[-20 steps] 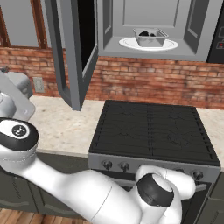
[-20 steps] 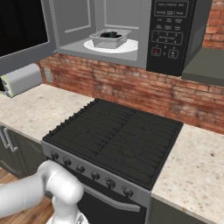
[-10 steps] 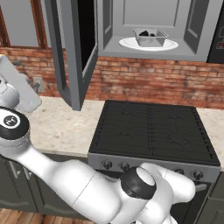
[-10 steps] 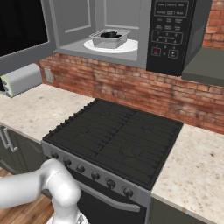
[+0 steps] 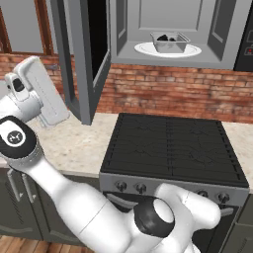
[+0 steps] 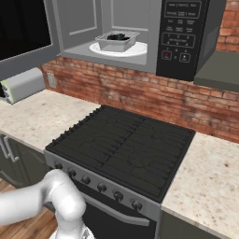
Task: Place the tupperware containing the fish and eggplant meal in the microwave. Close the microwave door and press the start button to reheat the meal.
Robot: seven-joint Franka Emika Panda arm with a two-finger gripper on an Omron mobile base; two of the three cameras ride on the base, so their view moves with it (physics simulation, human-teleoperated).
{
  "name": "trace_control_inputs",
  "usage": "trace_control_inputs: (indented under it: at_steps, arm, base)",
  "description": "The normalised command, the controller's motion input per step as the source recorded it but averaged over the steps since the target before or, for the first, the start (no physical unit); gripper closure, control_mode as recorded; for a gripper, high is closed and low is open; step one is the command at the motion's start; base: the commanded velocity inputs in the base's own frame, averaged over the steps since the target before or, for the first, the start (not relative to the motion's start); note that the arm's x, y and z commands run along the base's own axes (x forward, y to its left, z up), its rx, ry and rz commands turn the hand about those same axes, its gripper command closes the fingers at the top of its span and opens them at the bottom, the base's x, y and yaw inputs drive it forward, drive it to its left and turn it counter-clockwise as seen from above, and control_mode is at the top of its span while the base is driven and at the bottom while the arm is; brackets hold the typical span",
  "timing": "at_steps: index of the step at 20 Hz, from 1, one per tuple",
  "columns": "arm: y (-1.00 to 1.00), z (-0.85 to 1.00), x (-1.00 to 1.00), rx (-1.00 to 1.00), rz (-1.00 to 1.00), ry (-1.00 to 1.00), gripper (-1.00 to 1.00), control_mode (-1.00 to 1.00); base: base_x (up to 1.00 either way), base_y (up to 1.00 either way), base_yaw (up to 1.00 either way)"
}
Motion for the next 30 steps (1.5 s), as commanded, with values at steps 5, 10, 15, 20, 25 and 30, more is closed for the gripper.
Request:
trace_control_inputs:
  at_steps: [5, 10, 15, 20, 25, 30]
  arm:
    - [-1.00, 0.04, -0.09, 0.10, -0.22, -0.18, -1.00, -1.00]
    - [-1.00, 0.09, -0.28, 0.10, -0.18, -0.20, -1.00, -1.00]
    - [-1.00, 0.03, -0.44, 0.12, -0.13, -0.23, -1.00, -1.00]
    - [-1.00, 0.00, -0.29, 0.16, -0.08, -0.12, -1.00, -1.00]
    - [-1.00, 0.00, 0.00, 0.20, -0.01, -0.01, -1.00, -1.00]
    - [-1.00, -0.03, 0.47, 0.24, 0.04, 0.04, -1.00, -1.00]
  base:
    - [0.00, 0.00, 0.00]
    - [0.00, 0.00, 0.00]
    - [0.00, 0.00, 0.00]
    - [0.00, 0.00, 0.00]
    - [0.00, 0.00, 0.00]
    - [0.00, 0.00, 0.00]
